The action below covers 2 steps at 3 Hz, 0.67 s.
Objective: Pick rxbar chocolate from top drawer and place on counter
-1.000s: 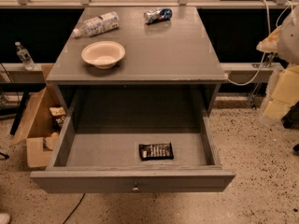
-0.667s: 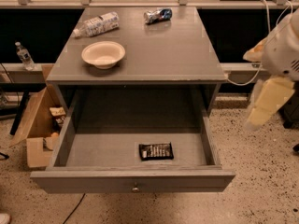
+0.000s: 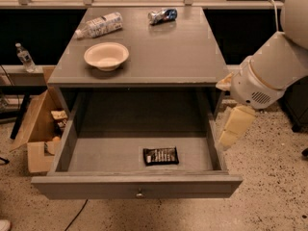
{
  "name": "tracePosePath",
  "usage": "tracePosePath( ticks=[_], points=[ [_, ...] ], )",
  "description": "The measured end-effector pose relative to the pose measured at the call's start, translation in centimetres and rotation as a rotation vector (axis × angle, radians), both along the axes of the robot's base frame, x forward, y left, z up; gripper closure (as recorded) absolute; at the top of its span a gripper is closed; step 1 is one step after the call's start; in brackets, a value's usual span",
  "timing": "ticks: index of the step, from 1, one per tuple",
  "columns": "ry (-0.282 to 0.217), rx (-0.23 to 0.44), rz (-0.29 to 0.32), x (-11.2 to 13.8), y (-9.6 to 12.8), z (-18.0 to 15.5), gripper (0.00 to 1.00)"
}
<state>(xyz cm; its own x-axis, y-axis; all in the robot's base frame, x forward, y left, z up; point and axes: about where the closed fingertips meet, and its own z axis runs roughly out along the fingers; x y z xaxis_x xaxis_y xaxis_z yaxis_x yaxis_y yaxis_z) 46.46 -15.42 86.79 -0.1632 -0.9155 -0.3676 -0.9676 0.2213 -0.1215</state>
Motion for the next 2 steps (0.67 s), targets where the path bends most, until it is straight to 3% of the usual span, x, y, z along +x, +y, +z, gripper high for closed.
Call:
tracePosePath(
  ticks=[1,2],
  points=[
    [0.003,-0.001,0.001,0.2,0.2,-0.6,0.0],
    [0.03,-0.008,0.01,1.8,1.8,-5.8,0.0]
  ],
)
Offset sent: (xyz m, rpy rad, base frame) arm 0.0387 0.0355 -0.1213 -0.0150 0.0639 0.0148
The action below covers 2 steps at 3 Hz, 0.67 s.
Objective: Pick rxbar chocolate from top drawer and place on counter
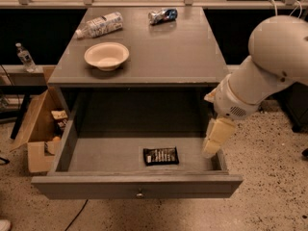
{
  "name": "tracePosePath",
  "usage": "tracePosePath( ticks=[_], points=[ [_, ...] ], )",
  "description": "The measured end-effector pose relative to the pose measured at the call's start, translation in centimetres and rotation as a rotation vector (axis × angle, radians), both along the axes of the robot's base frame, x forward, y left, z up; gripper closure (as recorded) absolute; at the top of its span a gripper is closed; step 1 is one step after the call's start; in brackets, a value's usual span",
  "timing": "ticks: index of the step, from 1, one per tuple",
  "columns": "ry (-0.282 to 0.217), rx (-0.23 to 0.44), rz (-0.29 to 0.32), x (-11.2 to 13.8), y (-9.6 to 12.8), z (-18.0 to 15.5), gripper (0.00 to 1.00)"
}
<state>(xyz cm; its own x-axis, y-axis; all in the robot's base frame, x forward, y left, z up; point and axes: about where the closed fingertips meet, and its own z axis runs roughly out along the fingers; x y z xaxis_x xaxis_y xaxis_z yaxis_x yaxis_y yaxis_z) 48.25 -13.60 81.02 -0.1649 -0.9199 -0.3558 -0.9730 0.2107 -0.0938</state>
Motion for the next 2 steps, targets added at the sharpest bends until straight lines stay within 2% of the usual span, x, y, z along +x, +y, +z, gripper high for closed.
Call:
tracePosePath(
  ticks=[1,2],
  points=[
    [0.008,0.029,0.024,2.5,2.6,-5.0,0.0],
    [0.024,0.046,0.046,3.9,4.6,-8.3,0.0]
  ],
)
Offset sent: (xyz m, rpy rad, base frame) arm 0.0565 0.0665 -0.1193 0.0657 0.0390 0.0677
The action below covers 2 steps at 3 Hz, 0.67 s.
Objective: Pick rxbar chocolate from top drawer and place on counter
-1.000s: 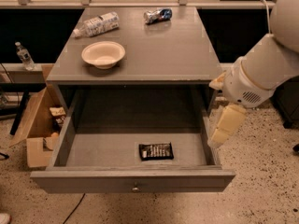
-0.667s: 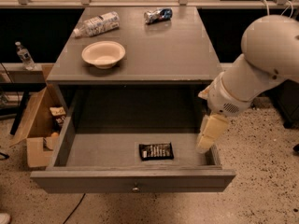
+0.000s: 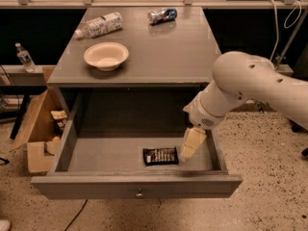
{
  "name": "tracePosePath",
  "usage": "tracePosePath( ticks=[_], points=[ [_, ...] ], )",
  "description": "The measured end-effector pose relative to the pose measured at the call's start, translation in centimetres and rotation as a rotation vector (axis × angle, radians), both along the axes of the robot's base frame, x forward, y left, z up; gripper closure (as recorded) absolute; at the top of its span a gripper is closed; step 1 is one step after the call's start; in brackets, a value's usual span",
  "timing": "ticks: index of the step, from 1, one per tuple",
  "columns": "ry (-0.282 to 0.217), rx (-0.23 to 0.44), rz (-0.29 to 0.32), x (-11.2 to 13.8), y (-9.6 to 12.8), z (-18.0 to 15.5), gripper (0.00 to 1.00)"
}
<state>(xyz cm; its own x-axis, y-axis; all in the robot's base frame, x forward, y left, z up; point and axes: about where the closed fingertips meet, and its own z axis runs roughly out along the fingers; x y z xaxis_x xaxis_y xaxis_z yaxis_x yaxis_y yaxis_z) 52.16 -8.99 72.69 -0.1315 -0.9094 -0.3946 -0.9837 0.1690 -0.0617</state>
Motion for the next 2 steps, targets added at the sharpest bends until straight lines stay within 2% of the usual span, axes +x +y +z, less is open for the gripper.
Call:
tracePosePath(
  ticks=[2],
  points=[
    [0.03,0.043,-0.005,1.7,2.8,-6.0,0.0]
  ],
)
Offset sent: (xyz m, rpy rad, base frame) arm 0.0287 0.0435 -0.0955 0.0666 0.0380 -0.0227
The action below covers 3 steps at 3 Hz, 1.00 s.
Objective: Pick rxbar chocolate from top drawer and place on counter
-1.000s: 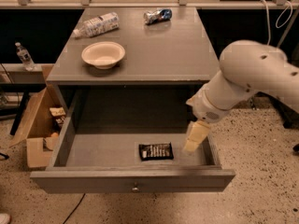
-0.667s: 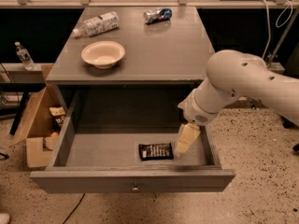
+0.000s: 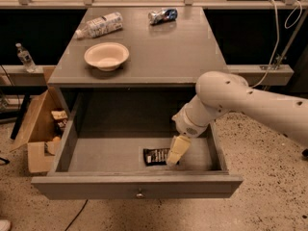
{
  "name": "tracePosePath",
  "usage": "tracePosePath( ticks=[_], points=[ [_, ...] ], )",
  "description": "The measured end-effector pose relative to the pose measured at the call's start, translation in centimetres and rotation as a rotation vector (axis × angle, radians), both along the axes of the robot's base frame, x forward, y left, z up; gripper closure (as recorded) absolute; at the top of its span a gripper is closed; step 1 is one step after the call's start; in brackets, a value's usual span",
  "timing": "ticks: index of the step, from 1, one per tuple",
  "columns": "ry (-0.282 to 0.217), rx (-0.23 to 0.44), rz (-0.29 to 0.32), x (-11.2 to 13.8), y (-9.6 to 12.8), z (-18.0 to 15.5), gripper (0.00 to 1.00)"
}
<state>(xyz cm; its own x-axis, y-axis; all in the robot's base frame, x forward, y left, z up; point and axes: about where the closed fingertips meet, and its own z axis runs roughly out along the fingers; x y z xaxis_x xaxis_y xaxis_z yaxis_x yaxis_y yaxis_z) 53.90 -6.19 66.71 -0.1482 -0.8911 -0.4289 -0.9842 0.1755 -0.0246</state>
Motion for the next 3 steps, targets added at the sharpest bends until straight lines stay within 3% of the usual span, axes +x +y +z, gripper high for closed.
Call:
tracePosePath(
  ticks=[1,3],
  points=[
    [-0.003,0.021,-0.002,0.7,1.4,-3.2,0.0],
    [0.002,0.059,0.007,0.6,3.4,-6.2,0.0]
  ],
)
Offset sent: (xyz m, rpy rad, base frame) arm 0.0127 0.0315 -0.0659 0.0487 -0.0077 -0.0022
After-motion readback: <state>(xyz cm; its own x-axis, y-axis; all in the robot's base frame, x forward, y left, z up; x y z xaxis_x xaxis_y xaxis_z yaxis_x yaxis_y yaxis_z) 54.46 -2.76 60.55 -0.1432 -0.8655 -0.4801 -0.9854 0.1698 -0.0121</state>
